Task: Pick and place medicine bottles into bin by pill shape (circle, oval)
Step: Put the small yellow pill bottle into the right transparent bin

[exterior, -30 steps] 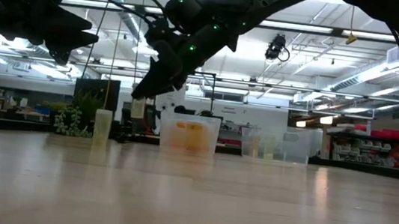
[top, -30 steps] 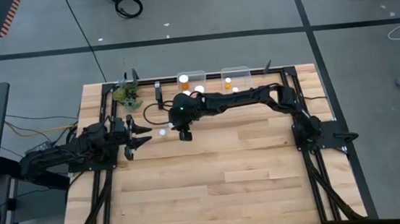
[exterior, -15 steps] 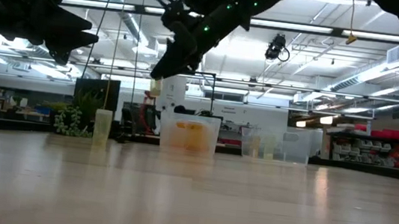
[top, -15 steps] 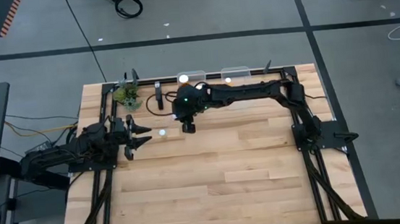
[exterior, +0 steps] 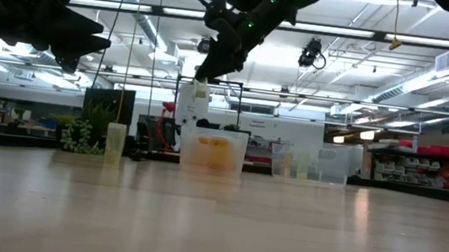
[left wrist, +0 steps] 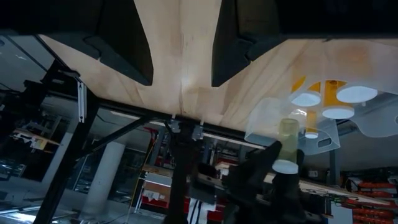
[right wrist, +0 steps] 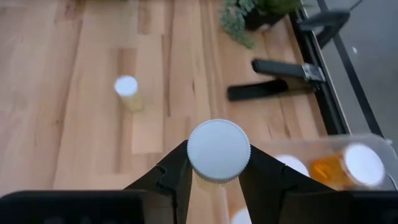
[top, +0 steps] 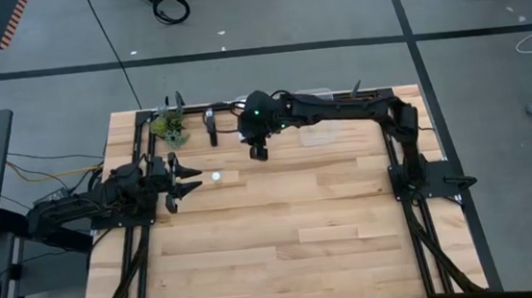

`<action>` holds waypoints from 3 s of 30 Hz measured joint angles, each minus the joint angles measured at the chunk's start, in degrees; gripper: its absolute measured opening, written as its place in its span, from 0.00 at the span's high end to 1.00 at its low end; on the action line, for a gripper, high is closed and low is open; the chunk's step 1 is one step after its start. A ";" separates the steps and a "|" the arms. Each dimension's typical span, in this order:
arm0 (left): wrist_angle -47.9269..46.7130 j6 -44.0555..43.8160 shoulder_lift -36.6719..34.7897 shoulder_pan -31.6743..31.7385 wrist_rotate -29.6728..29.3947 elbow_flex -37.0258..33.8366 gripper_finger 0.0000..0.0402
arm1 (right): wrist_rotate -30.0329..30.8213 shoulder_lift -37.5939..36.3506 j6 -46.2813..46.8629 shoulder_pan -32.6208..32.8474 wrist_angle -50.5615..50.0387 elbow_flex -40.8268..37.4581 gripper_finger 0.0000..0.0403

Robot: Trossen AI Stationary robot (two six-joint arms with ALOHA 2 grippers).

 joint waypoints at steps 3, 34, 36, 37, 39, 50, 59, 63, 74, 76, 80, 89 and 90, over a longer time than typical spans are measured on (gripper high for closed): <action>0.00 0.00 0.00 0.00 0.00 0.02 0.57 | 0.01 -0.09 -0.04 -1.09 -1.49 0.00 0.69; 0.00 0.02 0.00 0.00 0.02 0.01 0.57 | 2.52 -4.90 1.31 -16.91 -3.50 -9.98 0.69; 0.00 0.02 0.00 0.00 0.00 0.01 0.57 | 2.58 -8.30 2.19 -17.52 0.01 -15.57 0.69; 0.00 0.02 0.00 0.00 0.00 0.00 0.57 | 2.59 -10.25 2.63 -17.81 1.83 -18.33 0.69; 0.00 0.02 0.00 0.00 0.00 0.01 0.57 | 3.09 -14.17 3.22 -18.30 4.51 -23.43 0.69; 0.01 0.02 0.00 0.00 0.00 0.00 0.57 | 5.13 -30.88 5.53 -24.01 14.28 -44.43 0.69; 0.02 0.02 0.00 0.00 0.00 0.02 0.57 | 4.00 -29.95 6.91 -29.08 21.88 -51.68 0.69; 0.02 0.03 0.00 0.00 0.01 0.01 0.57 | 3.91 -26.85 7.02 -29.22 24.03 -51.82 0.69; 0.03 0.02 0.00 0.00 0.02 0.02 0.57 | 4.84 -20.87 8.31 -31.68 28.53 -51.87 0.69; 0.02 0.02 0.00 0.00 0.00 0.00 0.57 | 4.22 -20.87 8.56 -32.62 28.58 -51.87 0.69; 0.03 0.02 0.00 0.00 0.00 0.01 0.57 | 3.56 -20.87 8.52 -33.40 28.35 -51.86 0.69; 0.04 0.02 0.00 0.00 0.01 0.01 0.57 | 3.73 -20.87 10.81 -31.77 28.06 -51.87 0.69; 0.04 0.02 0.00 0.00 0.00 0.00 0.57 | 4.50 -20.87 10.93 -31.19 28.07 -51.87 0.69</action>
